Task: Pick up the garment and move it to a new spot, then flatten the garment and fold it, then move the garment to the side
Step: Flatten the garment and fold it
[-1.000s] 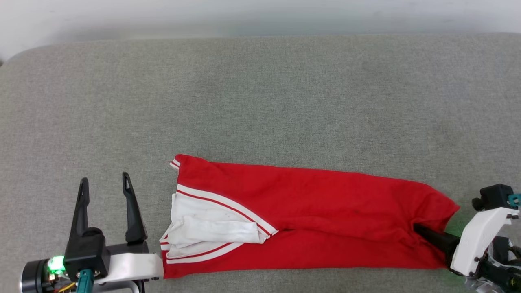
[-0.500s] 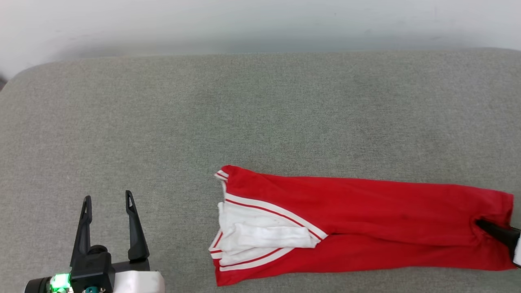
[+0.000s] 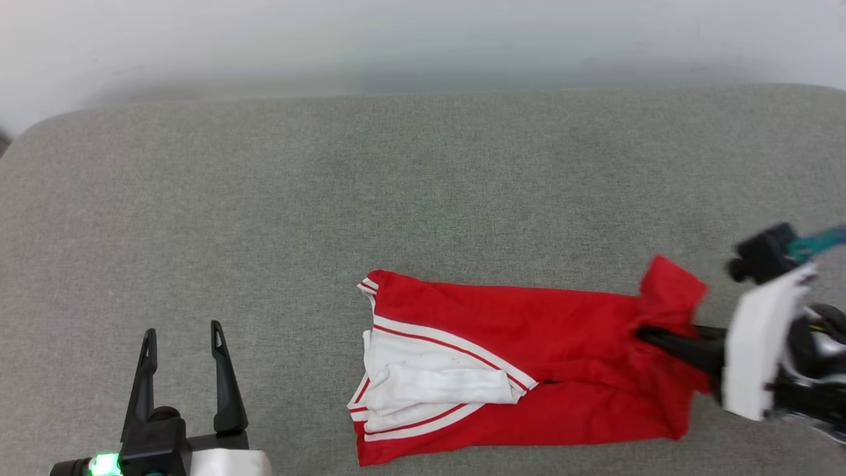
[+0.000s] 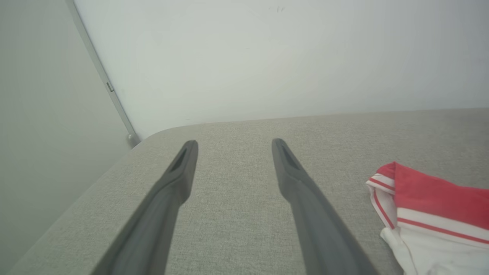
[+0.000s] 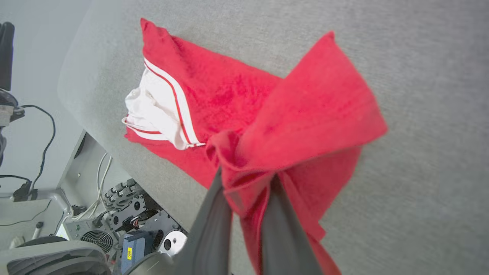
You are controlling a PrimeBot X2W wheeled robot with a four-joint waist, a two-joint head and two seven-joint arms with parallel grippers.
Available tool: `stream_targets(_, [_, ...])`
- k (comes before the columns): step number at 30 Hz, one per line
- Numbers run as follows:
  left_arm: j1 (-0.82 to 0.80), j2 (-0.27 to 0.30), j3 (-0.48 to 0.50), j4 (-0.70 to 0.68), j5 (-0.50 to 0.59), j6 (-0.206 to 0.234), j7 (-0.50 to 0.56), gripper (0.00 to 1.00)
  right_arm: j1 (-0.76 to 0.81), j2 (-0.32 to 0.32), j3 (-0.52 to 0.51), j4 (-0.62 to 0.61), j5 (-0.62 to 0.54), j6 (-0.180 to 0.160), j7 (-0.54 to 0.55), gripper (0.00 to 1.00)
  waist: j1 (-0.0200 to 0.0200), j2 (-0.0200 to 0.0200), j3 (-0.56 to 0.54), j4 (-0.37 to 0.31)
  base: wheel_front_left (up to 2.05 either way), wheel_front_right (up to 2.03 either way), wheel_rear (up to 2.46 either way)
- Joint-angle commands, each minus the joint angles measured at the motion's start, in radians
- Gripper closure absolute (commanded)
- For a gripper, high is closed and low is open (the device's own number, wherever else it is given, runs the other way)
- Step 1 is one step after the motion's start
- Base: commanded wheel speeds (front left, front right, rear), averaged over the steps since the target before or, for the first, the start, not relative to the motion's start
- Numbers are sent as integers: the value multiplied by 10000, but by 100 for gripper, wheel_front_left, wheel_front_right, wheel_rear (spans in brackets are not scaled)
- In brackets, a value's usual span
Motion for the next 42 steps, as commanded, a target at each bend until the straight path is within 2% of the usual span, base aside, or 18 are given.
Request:
stream_targets(1, [-64,-46,-9,17,55,-30,-46,0,-323,277,145,-89,-184,-3,143,100,0,0,84,31,0,0,0])
stream_targets(7, [-483,-111,-83,63,71,-185,-46,0,-1892,2056,1520,229,-1356,-3,905,100,0,0,503,256,0,0,0])
stream_targets(11, [-699,-150,-95,80,76,-259,-46,0,-2921,3068,2583,1015,-1975,-3,1092,100,0,0,795,446,0,0,0])
stream_targets(15, [-913,-212,-139,159,42,-325,-46,0,-3713,3955,3379,2163,-2358,-3,811,100,0,0,1069,669,0,0,0])
stream_targets(19, [-1098,-286,-218,216,38,-397,-46,0,-4235,4421,4231,3432,-2761,-3,582,100,0,0,1312,887,0,0,0])
stream_targets(25, [-1181,-358,-149,334,15,-446,-46,0,-4447,4492,5183,4452,-2737,-3,-118,100,0,0,1335,997,0,0,0])
stream_targets(26, [-1121,-361,-99,342,28,-437,-45,0,-4535,4438,5322,4395,-2736,-3,-276,83,0,0,1280,949,0,0,0])
stream_targets(27, [-1047,-361,-42,366,35,-433,-46,0,-4614,4379,5410,4297,-2676,-3,-480,50,0,0,1200,890,0,0,0])
stream_targets(28, [-991,-361,-2,387,34,-440,-47,0,-4706,4307,5466,4132,-2643,-3,-723,0,0,0,1109,825,0,0,0])
stream_targets(31, [-840,-369,147,388,-3,-472,-47,0,-4868,4036,5465,3497,-2530,-3,-1725,0,0,0,796,569,0,0,0])
stream_targets(35, [-649,-351,376,338,-41,-568,-47,0,-4996,3398,5041,2883,-2997,-3,-3346,0,0,0,389,220,0,0,0])
stream_targets(39, [-460,-334,518,305,-2,-653,-45,0,-4641,2877,3929,2812,-3837,-3,-5103,0,0,0,109,-60,0,0,0])
stream_targets(42, [-340,-351,585,271,18,-709,-45,0,-4073,2864,2623,3023,-4667,-3,-6534,0,0,0,3,-219,0,0,0])
